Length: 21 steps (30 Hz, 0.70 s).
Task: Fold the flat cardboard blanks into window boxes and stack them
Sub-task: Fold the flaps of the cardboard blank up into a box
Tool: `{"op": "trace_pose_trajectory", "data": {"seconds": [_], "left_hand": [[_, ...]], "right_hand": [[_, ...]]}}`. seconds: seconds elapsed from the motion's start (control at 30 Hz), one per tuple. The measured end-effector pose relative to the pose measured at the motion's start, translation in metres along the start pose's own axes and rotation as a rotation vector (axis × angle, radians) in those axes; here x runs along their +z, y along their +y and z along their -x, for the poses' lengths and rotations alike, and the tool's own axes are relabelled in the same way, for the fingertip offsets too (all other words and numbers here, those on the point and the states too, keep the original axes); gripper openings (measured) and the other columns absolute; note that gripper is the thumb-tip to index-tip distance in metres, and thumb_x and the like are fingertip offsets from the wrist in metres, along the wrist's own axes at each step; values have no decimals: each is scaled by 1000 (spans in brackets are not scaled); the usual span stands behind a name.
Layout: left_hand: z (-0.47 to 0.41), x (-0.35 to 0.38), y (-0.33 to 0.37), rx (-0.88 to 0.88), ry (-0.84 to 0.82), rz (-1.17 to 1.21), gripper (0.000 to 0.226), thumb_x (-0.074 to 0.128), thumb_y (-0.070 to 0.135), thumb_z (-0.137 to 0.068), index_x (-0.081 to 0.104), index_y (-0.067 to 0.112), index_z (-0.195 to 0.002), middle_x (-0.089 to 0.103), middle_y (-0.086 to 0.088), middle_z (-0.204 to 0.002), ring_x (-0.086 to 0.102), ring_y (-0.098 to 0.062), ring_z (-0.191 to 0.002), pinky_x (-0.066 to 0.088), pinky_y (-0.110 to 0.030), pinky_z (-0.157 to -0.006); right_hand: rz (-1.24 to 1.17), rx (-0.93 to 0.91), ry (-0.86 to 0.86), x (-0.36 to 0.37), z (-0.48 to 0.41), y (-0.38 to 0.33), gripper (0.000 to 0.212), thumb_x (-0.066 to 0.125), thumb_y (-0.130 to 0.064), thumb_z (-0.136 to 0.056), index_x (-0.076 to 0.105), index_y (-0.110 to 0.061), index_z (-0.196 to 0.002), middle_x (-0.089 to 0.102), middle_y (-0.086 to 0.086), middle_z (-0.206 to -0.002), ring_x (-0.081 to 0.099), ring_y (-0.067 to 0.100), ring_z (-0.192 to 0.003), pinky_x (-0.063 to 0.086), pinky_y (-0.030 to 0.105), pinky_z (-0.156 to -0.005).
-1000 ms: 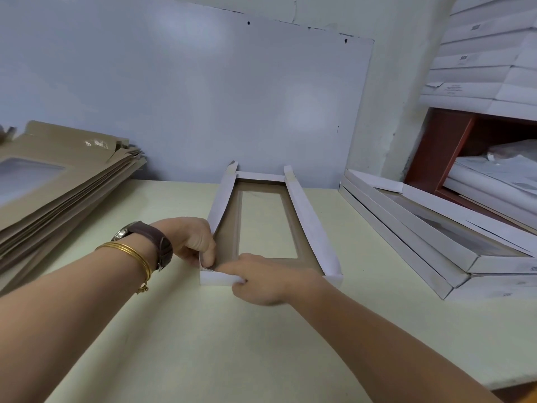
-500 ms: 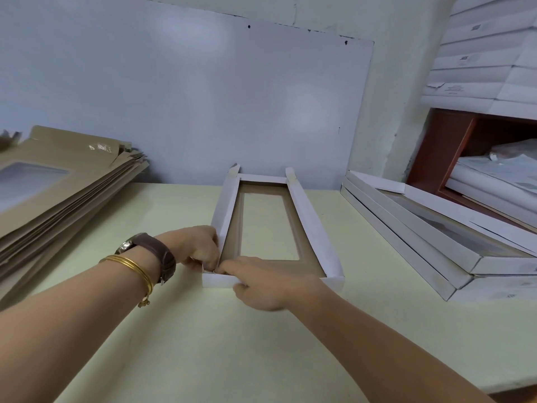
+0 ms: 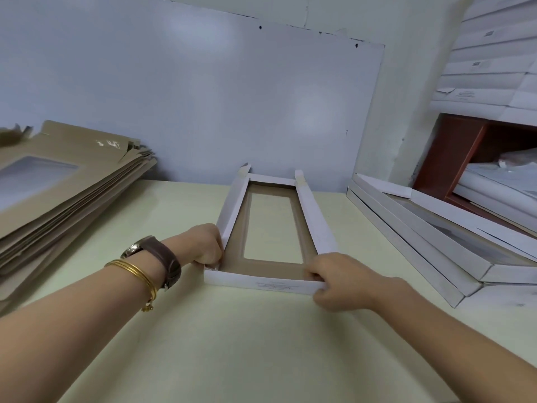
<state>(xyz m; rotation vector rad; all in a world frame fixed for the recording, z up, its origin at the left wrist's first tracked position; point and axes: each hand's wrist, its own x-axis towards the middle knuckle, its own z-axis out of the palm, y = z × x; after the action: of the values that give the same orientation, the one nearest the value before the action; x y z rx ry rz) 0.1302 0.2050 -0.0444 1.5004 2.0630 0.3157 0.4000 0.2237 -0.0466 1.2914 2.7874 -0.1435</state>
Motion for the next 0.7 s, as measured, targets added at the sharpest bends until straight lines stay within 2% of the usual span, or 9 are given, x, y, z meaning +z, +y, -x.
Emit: {"op": "trace_pose_trajectory", "data": {"seconds": [0.07,0.13,0.2,0.3,0.37,0.43,0.53,0.6,0.7], "left_hand": [[0,-3,-4,10,16,-10,21,58,-9,-80,70,7,-86,62,-9,-87,59,-26,-79,54,-31,-76],[1,-7,-9,17,22,-13,25,57,-10,-79,67,13,-79,62,-7,-85,58,-23,-76,52,-27,-68],[2,-11,-14,22,19,-16,27,56,-11,-77,66,14,-79,63,-6,-84,57,-21,-70,49,-21,-59],[5,-18,-21,34,4,-25,27,56,-11,-75,66,14,-80,62,-2,-76,56,-16,-63,47,-19,-54],[8,-22,-26,42,-8,-54,28,56,-11,-73,65,15,-78,61,1,-72,54,-13,-60,44,-18,-51],[10,-25,-29,46,-21,-73,29,55,-11,-71,64,16,-78,59,3,-68,52,-13,-58,42,-16,-48],[10,-29,-31,46,-3,-147,32,52,-10,-71,64,18,-79,58,2,-72,51,-13,-59,38,-13,-41],[8,-29,-30,55,70,-262,32,48,-6,-75,66,20,-84,63,1,-88,56,-17,-75,40,-16,-48],[3,-17,-26,38,217,-419,34,43,8,-85,64,27,-103,53,0,-113,43,-26,-108,36,-27,-77]], "right_hand": [[-32,10,5,-3,9,15,11,47,-9,-64,40,-16,-68,42,-4,-69,39,17,-65,30,31,-55],[-21,-19,9,-4,16,24,15,49,-7,-63,50,-16,-75,48,-6,-80,45,14,-76,40,29,-63],[-8,-65,38,-3,20,28,30,48,-6,-62,56,-20,-88,50,-8,-93,46,11,-89,43,27,-75],[15,-127,109,2,22,33,48,47,-1,-67,57,-20,-110,52,-8,-108,45,11,-102,40,24,-84],[62,-145,119,3,19,33,39,53,-4,-79,57,-19,-115,56,-7,-113,48,12,-107,37,25,-91],[126,-196,119,5,15,32,24,58,-16,-89,61,-19,-112,61,-8,-111,53,13,-107,37,26,-94],[198,-253,126,7,12,26,17,53,-29,-96,63,-20,-107,64,-8,-105,56,16,-102,37,30,-95],[243,-257,127,9,10,19,21,47,-34,-99,62,-21,-106,64,-6,-105,55,17,-101,37,32,-95],[245,-253,153,10,6,4,25,43,-37,-100,61,-20,-102,62,-4,-100,53,19,-99,37,34,-90]]}}
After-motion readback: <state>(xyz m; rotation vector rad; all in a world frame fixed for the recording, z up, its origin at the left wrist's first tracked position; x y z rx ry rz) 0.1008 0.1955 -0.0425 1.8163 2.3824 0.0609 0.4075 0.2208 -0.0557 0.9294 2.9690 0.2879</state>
